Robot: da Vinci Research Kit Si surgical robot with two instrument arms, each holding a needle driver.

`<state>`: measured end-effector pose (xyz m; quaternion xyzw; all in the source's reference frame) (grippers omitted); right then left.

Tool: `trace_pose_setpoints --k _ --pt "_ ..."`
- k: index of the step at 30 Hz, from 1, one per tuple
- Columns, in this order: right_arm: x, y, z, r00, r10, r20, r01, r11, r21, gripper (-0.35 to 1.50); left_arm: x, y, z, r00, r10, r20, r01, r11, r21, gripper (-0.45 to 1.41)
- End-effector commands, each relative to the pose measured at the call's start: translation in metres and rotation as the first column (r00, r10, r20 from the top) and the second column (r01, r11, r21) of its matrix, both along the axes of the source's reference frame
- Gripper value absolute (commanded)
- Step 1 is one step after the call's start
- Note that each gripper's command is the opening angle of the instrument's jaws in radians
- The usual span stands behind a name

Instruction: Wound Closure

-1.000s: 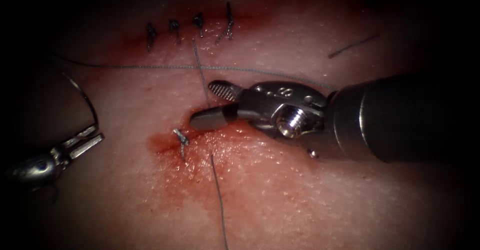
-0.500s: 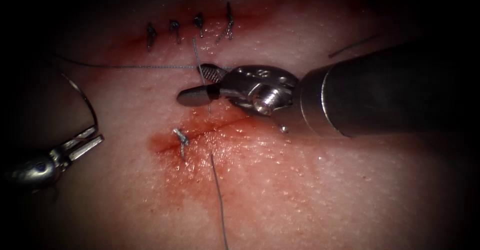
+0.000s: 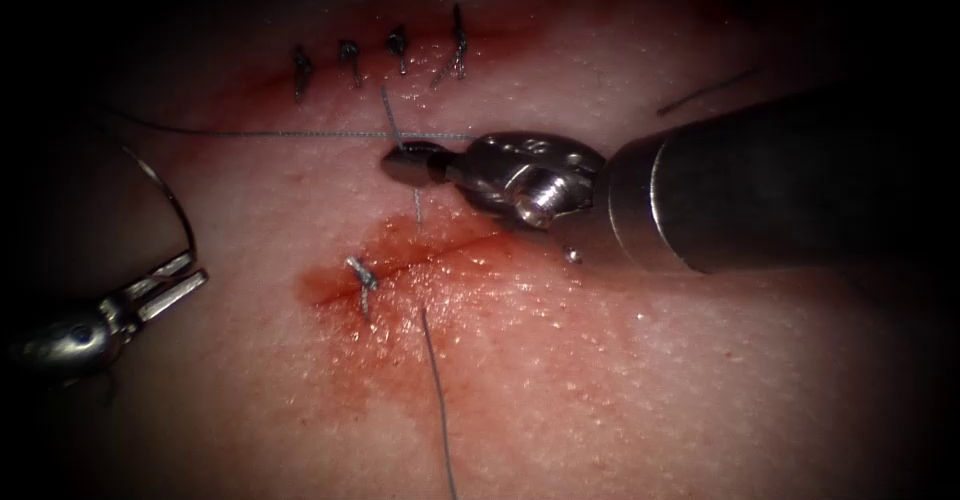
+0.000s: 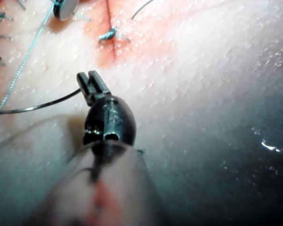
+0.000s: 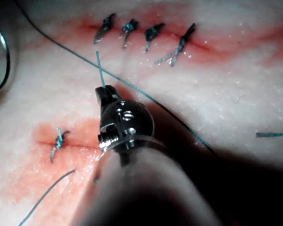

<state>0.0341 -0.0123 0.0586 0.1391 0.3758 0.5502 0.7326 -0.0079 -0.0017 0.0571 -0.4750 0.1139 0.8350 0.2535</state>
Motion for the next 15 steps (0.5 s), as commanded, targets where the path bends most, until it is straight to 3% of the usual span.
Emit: trace_pose_setpoints --k 1,6,12,14,15 --pt "0.0014 0.0 0.0009 1.0 -0.009 -0.012 0.009 1.0 0.003 -0.35 -0.0007 -0.0006 0.0006 1.0 0.001 0.001 -0.001 1.0 0.002 -0.45" --pt "0.0016 0.0011 0.0005 0.997 0.004 -0.077 -0.005 1.0 -0.008 -0.35 -0.0002 0.0 0.0009 1.0 0.005 0.004 -0.005 1.0 0.001 -0.45" --pt "-0.0001 0.0027 -0.0019 0.991 0.073 -0.116 -0.076 0.997 -0.018 -0.35 -0.0001 0.0017 0.002 1.0 0.013 -0.007 -0.013 1.0 -0.016 -0.45" --pt "0.0 0.0025 -0.0021 0.993 0.023 -0.119 -0.032 0.997 -0.075 -0.35 0.0 0.0018 0.0022 1.0 0.017 -0.009 -0.018 1.0 -0.022 -0.45" --pt "0.0003 0.0023 -0.002 0.989 0.0 -0.146 -0.012 0.996 -0.087 0.14 0.0001 0.0017 0.0026 1.0 0.018 -0.013 -0.018 1.0 -0.025 -0.45"
